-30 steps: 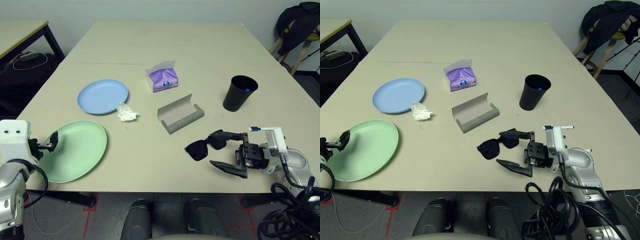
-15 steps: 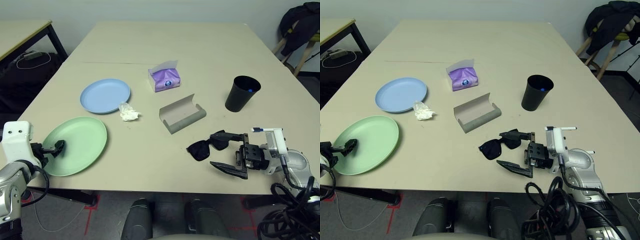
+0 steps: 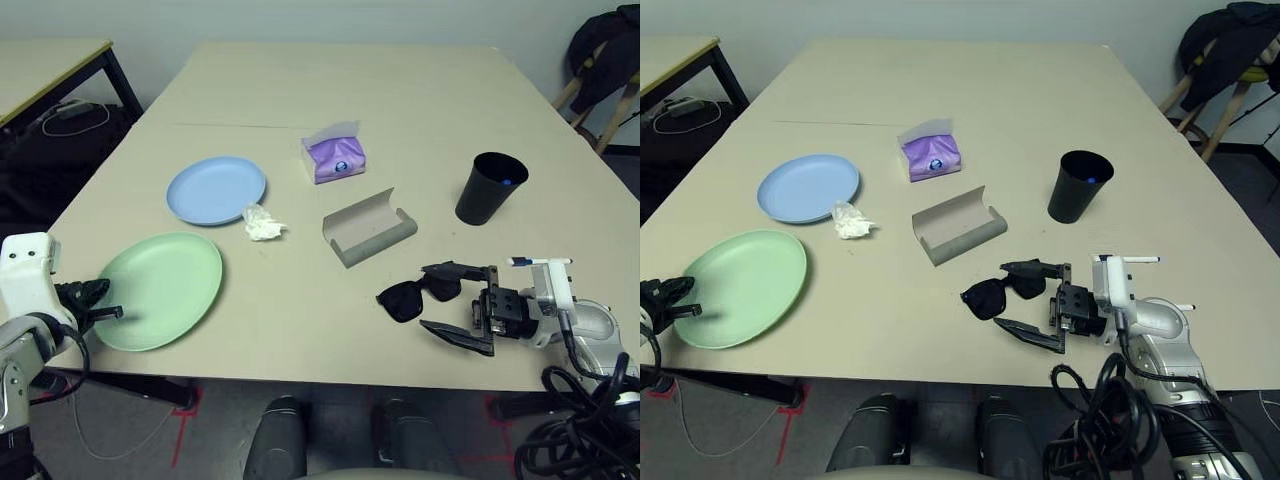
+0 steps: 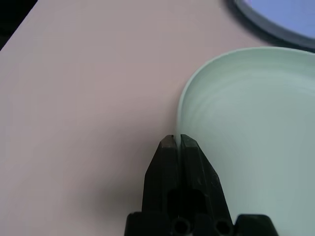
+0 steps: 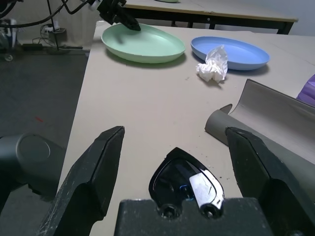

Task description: Organize and tidy the items on the table.

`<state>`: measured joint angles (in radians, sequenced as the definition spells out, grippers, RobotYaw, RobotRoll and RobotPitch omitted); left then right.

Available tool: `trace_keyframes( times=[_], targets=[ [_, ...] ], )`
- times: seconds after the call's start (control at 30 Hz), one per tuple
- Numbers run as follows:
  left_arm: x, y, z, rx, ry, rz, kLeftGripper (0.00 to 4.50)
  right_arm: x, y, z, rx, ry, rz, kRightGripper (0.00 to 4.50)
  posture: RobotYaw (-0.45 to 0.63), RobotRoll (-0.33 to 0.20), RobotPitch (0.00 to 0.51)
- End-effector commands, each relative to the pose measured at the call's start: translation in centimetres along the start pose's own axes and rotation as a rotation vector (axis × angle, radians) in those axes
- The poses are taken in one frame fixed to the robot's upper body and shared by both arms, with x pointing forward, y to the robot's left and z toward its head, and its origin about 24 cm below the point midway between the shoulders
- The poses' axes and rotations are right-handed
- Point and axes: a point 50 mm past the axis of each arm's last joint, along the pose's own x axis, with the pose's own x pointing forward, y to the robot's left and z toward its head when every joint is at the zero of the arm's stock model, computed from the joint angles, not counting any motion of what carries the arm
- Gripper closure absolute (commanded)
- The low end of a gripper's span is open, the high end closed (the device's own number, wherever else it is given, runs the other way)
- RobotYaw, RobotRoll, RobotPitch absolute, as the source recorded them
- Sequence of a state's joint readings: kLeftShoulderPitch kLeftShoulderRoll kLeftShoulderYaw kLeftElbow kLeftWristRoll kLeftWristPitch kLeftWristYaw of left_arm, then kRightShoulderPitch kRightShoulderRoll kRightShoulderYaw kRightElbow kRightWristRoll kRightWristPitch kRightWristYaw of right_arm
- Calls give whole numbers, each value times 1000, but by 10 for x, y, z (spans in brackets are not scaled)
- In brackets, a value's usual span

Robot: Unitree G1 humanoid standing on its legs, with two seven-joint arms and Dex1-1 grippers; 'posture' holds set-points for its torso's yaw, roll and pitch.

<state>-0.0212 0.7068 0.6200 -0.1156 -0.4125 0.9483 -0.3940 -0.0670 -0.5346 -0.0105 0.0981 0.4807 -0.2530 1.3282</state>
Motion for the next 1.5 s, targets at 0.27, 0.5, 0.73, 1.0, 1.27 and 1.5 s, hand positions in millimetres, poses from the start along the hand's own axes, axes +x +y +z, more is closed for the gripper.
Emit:
trace_keyframes(
  times=[0.27,0.5,0.73,1.0,1.27,1.5],
  targets=[
    [3,-23,39,34,-84,-105,4491,-3,3,-4,34,-11,-101,0,100,0,85],
    [-1,-28,52,28,-122,-158,4491,-3,6,-5,38,-9,-123,0,91,0,88],
    [-14,-30,71,24,-165,-247,4491,-3,6,-6,36,-4,-125,0,91,0,88],
    [-1,-31,91,-37,-274,-115,4491,-1,5,-6,34,-5,-121,0,97,0,87],
    [25,-57,107,-71,-358,40,4491,-1,5,-5,31,-1,-124,0,85,0,89],
    [49,-69,117,-49,-369,188,4491,-1,8,-4,30,2,-126,0,64,0,92]
  ],
)
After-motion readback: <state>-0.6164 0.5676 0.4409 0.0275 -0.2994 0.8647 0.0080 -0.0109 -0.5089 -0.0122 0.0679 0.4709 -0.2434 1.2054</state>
